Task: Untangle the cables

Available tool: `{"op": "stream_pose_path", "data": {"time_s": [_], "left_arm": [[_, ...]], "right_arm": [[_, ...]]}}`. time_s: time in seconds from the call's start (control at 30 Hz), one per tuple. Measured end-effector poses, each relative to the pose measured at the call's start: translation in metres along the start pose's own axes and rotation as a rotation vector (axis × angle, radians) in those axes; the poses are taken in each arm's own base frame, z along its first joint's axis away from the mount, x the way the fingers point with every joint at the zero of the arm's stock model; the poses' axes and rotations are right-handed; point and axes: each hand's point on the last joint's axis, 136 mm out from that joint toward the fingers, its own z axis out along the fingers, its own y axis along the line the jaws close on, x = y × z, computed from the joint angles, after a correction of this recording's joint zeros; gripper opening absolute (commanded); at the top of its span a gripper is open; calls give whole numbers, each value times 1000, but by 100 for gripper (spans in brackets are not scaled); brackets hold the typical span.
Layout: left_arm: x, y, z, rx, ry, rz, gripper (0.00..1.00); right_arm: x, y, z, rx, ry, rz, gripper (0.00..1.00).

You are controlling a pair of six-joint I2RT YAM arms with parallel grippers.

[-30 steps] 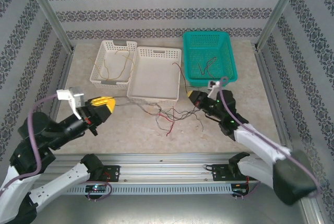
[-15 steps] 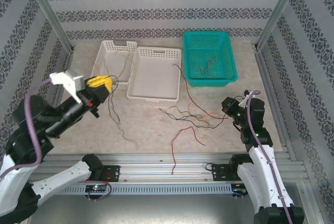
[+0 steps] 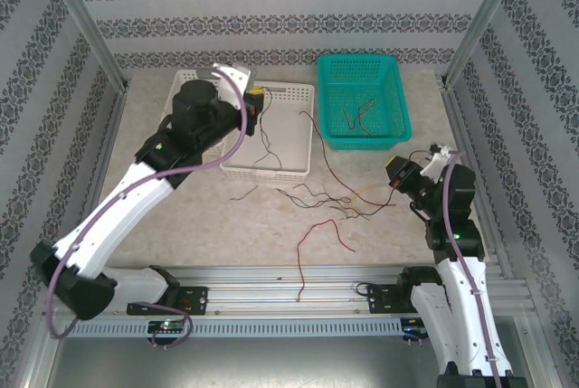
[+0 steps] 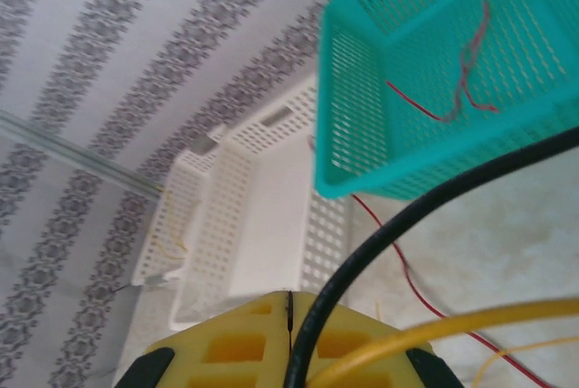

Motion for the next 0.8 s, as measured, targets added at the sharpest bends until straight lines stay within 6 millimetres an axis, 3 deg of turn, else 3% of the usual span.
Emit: {"op": "stream_pose_path", "data": {"time_s": [0.13, 0.33, 0.5, 0.6, 0.73, 0.8], "left_arm": [[8, 22, 39, -10, 20, -51, 0], [-3, 35, 80, 11, -30, -99, 0], [-22, 55, 106, 2, -65, -140, 0], [-54, 57, 101, 6, -131, -143, 0], [-126, 47, 71, 36, -293, -117, 0], [-152, 42, 53, 51, -354, -105, 0]], "right_arm": [[-27, 43, -17, -87, -46, -46, 0], [-64, 106, -45, -214, -109, -117, 0], [-82, 144, -67, -295, -147, -164, 0], [-85, 153, -73, -319, -153, -178, 0], [-84, 154, -74, -324, -147, -179, 0], [-84, 154, -72, -323, -144, -175, 0]]}}
